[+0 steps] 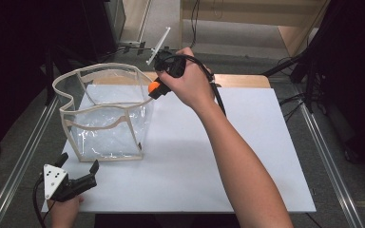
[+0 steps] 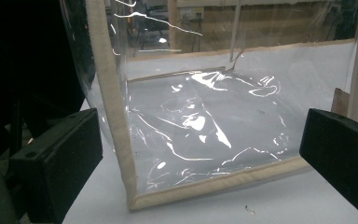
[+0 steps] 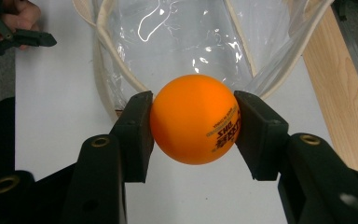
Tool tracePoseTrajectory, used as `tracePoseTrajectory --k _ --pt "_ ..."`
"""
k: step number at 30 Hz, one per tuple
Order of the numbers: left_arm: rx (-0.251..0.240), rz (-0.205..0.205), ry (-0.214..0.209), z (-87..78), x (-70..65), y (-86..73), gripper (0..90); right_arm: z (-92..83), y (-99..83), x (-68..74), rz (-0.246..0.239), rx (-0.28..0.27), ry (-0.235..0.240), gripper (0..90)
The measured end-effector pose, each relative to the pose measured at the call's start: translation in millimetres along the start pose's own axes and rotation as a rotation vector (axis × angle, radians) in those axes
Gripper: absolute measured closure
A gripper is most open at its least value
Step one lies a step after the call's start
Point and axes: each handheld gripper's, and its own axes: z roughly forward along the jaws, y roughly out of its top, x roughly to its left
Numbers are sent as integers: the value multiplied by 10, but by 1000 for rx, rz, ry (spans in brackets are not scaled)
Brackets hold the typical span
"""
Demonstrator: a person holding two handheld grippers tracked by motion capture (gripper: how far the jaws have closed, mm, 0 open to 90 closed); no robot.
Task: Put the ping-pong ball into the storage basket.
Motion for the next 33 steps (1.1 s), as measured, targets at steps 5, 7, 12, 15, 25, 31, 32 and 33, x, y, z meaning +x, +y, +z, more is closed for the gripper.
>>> tracePoseTrajectory --k 5,7,12,15,25,31,32,33 --pt "0 -1 -1 0 1 0 0 25 36 -6 -6 3 1 479" --pt "0 -2 -1 0 2 0 0 35 51 -8 -6 4 3 479" --pt "0 -3 -1 1 3 0 0 52 91 -12 -10 7 4 479" --pt "0 -3 -2 1 3 1 0 63 115 -14 -9 11 4 479" --pt "-2 -6 -3 2 6 1 0 124 177 -23 -12 9 4 479" --pt "-1 -4 -3 4 1 1 0 161 211 -22 -6 8 -18 478" --pt "-1 -3 -3 4 1 1 0 168 215 -23 6 14 -20 477" --pt "-1 -3 -3 4 1 1 0 179 218 -27 10 14 -25 477"
